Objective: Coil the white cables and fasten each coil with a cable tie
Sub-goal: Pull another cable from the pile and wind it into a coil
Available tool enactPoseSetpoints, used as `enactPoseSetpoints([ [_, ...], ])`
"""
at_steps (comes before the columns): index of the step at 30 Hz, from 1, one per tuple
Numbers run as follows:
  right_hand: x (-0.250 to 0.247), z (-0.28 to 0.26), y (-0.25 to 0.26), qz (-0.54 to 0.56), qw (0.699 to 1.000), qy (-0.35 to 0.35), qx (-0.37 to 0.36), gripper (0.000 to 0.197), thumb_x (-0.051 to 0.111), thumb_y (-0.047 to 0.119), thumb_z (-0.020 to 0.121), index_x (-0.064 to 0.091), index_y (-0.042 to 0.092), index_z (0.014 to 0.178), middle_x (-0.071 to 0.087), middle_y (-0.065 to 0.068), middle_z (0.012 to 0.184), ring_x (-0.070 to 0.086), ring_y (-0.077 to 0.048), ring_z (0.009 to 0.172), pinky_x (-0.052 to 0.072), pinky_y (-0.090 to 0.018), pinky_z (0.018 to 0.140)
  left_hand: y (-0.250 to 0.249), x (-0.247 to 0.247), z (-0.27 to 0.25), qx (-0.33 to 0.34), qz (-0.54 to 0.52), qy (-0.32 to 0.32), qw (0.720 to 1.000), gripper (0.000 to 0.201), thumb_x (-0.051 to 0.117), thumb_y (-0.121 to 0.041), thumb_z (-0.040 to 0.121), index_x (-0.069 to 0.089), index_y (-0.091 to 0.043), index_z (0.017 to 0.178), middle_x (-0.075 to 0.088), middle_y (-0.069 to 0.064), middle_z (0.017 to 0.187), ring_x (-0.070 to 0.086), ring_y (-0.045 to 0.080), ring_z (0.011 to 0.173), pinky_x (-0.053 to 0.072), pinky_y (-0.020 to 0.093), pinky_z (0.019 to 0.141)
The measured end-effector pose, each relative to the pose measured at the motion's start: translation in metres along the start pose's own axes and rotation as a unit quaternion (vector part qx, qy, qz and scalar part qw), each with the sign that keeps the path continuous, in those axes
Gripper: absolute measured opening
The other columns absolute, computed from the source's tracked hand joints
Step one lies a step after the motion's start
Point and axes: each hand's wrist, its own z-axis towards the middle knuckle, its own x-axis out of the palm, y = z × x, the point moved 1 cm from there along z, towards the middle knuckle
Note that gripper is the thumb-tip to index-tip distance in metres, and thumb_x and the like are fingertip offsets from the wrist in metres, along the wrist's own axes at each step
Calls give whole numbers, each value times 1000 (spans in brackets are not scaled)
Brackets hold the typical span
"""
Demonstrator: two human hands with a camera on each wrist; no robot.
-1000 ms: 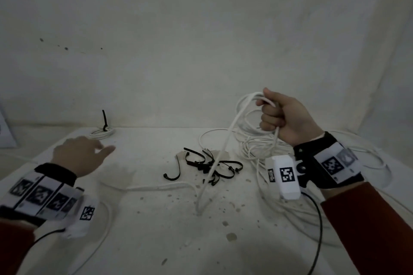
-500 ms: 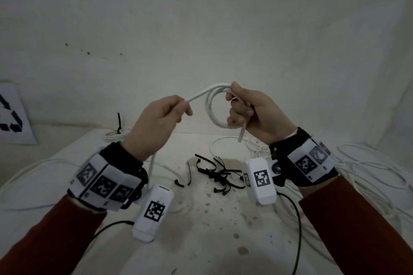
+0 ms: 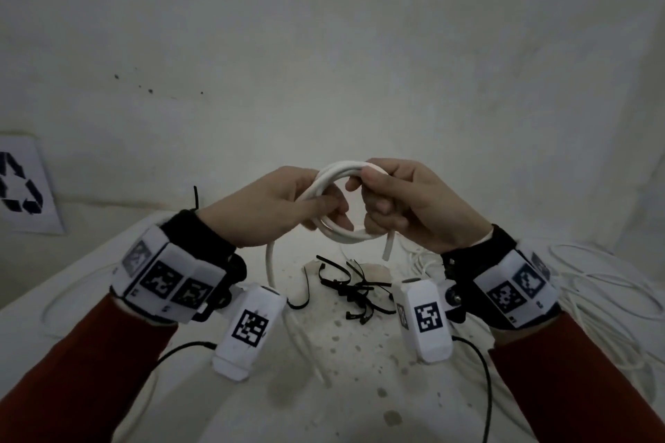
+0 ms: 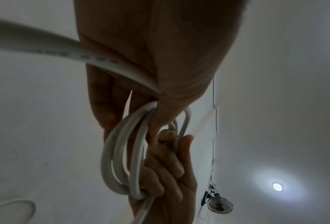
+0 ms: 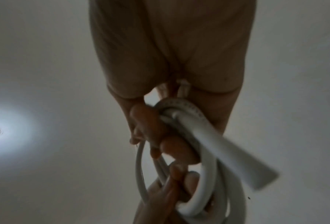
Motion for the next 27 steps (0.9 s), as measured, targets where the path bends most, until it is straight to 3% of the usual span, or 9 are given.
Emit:
enactPoseSetpoints([
  [3,1,-3,0,-23,999,-34,-10,23,55,24,89,63,2,91,46,1,52,53,-15,51,52,-35,67,0,-5,-3,24,-75,5,997,12,52,-14,93,61,-7,94,67,7,77,66,14,85,52,28,79],
  [6,1,-6,-1,-9,998,-57,-14,26,63,30,83,61,4,84,48,0,53,55,-20,63,50,-47,91,-2,-1,-7,22,-217,21,976,13,53,-20,91,63,-16,84,51,-1,57,65,16,75,51,25,79],
  [10,9,-9,-1,36,999,-21,-7,28,68,27,83,55,2,82,46,-1,52,53,-18,51,56,-36,79,-8,6,-10,36,-285,7,958,29,52,-38,82,62,-23,59,35,-8,44,44,9,46,52,26,71],
  [12,13,-10,-1,26,999,-17,-15,33,67,31,80,54,2,88,45,-1,51,52,-17,48,56,-35,72,-11,10,-10,31,-283,-21,958,31,52,-43,83,58,-21,62,34,-9,42,37,7,40,52,24,64],
  [15,20,-7,-2,5,998,-57,-37,29,59,31,90,57,2,93,44,-2,49,50,-18,44,56,-36,63,-16,14,-8,-6,-288,-83,954,39,49,-42,88,47,-9,68,32,-7,37,33,7,32,51,23,53],
  [18,28,-5,-6,-1,995,-98,-34,35,52,36,90,56,2,82,41,-2,43,44,-18,39,53,-34,57,-19,17,-5,-36,-298,-98,949,42,47,-45,82,45,-9,60,29,-2,35,29,12,28,47,25,45],
  [22,27,-7,-7,94,995,-5,40,46,39,48,92,48,8,70,37,0,39,38,-16,37,42,-34,62,-22,21,-5,-44,-299,-88,949,44,49,-50,78,40,-13,55,19,-4,42,20,12,32,37,21,41],
  [24,24,-9,-7,116,990,42,61,56,32,56,90,52,9,69,36,1,37,36,-15,36,41,-33,65,-24,21,-6,-54,-302,-81,948,46,47,-56,76,39,-16,55,18,-3,45,19,12,35,35,20,40],
  [27,20,-11,-10,143,984,83,70,57,34,52,91,60,10,66,41,1,41,41,-16,41,42,-34,71,-26,20,-8,-58,-295,-64,952,45,45,-53,79,42,-18,53,19,-4,45,18,12,36,35,22,40],
])
